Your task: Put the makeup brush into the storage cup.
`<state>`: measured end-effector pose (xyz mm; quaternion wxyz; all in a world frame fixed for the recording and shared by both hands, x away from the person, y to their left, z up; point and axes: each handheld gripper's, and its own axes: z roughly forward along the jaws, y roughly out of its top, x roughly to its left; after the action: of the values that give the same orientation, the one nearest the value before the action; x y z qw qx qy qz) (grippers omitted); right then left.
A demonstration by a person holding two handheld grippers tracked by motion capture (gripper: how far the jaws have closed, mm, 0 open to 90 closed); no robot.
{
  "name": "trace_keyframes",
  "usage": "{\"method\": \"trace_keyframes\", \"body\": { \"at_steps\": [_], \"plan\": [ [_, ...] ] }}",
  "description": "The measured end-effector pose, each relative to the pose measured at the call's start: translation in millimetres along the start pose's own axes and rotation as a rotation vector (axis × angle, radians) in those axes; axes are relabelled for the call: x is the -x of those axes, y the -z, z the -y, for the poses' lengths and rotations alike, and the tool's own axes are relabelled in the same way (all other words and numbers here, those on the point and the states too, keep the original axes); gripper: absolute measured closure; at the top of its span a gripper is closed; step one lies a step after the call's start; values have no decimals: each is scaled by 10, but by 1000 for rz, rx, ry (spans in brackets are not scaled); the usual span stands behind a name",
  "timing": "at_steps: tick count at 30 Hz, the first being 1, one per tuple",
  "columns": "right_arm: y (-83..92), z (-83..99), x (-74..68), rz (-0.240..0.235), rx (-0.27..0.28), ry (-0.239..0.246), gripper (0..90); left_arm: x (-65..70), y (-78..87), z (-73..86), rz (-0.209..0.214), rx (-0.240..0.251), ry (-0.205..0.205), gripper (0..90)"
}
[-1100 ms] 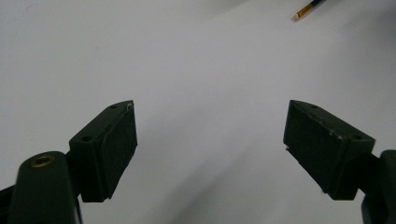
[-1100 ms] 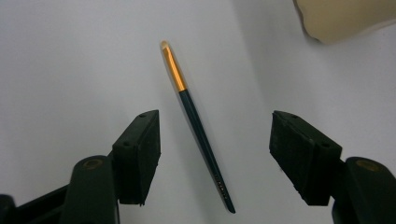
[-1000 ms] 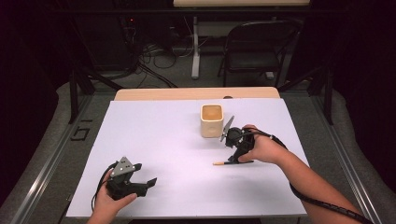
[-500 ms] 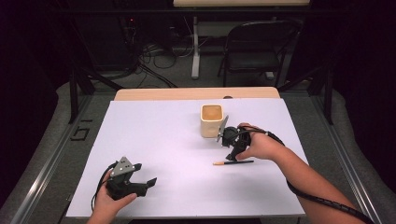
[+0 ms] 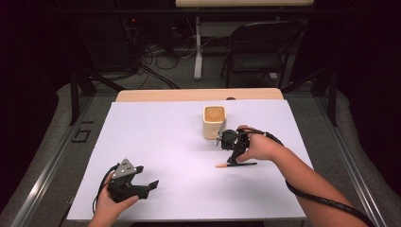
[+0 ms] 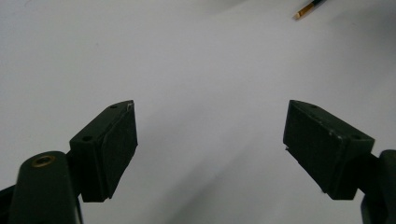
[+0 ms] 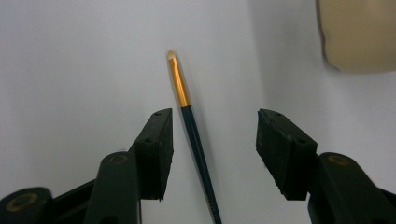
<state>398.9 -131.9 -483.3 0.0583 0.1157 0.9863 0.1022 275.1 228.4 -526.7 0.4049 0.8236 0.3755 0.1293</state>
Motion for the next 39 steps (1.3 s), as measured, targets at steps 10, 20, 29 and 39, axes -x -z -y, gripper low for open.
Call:
{"method": "trace_keyframes", "body": {
  "at_steps": [10, 20, 29, 39],
  "plan": [
    [-127, -101, -59, -32, -23, 41, 556, -2, -2, 2, 0, -3, 1, 181],
    [-269, -190, -111, -57, -67, 107, 647, -7, -1, 4, -1, -2, 1, 182],
    [-361, -239, -140, -56, -115, 148, 717, -6, -6, 6, 1, -5, 2, 182],
    [-406, -255, -141, -63, -127, 168, 744, -7, -5, 8, 1, -6, 6, 183]
  ]
}}
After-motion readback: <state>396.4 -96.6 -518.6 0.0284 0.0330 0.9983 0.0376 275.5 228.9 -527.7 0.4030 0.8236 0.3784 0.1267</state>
